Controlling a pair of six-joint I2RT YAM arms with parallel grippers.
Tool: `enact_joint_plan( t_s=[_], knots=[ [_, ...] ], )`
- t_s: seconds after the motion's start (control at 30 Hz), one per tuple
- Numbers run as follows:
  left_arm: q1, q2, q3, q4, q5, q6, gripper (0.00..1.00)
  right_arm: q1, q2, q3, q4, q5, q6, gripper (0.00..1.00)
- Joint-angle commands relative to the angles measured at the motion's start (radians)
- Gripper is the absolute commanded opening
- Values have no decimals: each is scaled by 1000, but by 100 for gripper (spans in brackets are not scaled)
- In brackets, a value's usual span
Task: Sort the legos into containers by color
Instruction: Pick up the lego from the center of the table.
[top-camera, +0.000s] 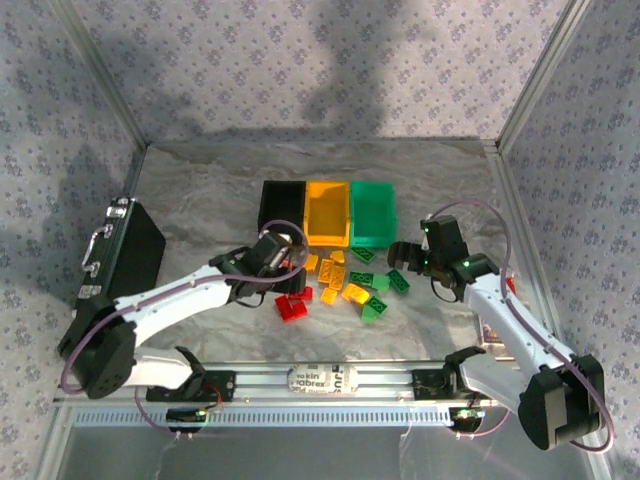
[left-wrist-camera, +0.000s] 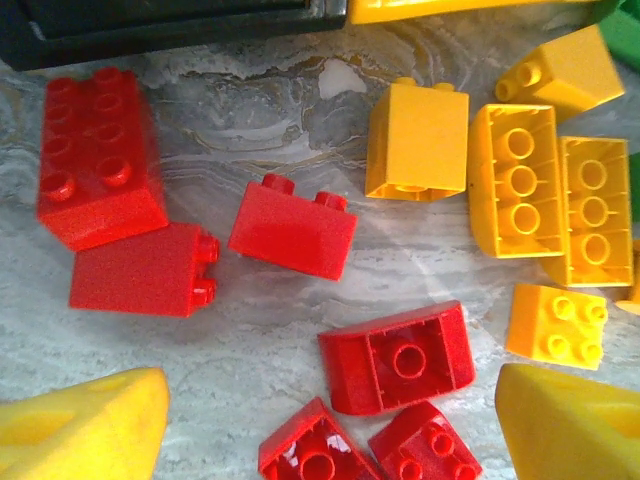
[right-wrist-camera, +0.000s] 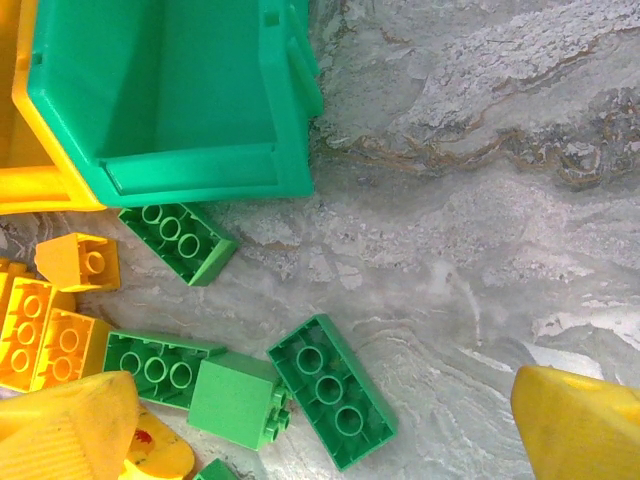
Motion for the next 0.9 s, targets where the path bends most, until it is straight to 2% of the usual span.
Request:
enact_joint_plan(
  t_s=[0.0, 0.47, 0.87],
  knots=[
    [30, 48, 62, -6, 42, 39, 85, 8, -36, -29, -31, 7, 23, 98],
    [73, 144, 107, 26, 78, 78, 82, -7, -94, -90, -24, 3, 29, 98],
    [73, 238, 175, 7, 86, 108, 69, -18, -113, -109, -25, 6, 34, 98]
  ],
)
